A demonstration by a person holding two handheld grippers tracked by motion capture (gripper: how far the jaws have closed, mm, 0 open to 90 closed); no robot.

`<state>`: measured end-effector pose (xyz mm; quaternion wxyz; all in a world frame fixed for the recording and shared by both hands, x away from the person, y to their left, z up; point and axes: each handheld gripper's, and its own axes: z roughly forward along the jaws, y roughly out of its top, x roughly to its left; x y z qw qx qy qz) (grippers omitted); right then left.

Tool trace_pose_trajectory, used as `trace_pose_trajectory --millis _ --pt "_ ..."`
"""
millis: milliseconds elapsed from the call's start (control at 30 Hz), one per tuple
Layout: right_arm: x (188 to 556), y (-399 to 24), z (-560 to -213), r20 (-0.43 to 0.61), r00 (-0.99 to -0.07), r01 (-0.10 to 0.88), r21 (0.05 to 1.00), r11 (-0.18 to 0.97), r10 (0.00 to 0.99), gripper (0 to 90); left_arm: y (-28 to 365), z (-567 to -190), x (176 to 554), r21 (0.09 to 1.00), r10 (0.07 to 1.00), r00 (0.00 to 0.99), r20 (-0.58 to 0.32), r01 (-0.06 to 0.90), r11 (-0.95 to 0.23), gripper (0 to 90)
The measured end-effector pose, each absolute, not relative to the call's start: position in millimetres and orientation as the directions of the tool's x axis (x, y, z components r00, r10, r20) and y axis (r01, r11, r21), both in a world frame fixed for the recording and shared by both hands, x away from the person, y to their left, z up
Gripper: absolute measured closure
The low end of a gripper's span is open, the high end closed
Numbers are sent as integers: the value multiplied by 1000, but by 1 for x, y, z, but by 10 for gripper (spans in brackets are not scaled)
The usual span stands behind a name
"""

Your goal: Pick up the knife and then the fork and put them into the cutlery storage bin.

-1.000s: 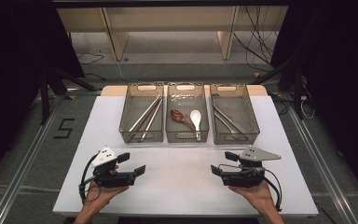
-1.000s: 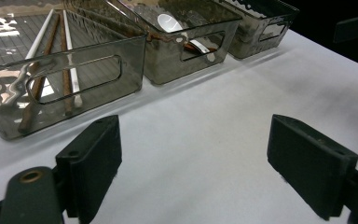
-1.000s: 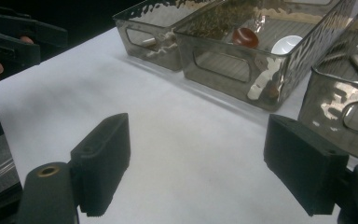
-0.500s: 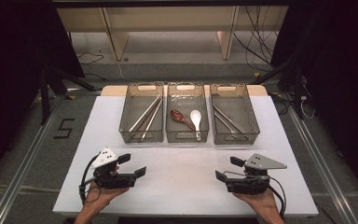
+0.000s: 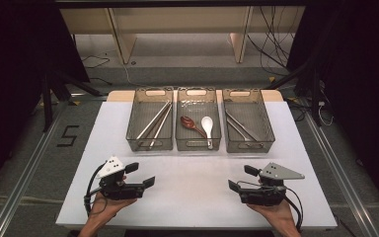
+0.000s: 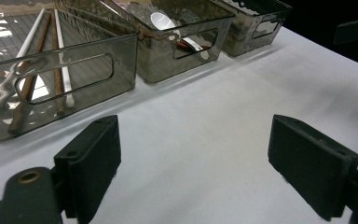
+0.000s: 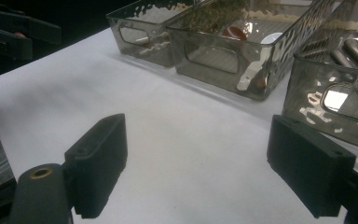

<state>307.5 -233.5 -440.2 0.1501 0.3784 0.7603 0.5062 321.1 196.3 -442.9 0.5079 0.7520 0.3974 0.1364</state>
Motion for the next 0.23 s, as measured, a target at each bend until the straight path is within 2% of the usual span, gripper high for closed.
trace_pose_trajectory --millis 233 --pt "308 -234 -440 152 -667 422 884 201 729 209 196 -443 321 873 736 648 -196 458 -170 166"
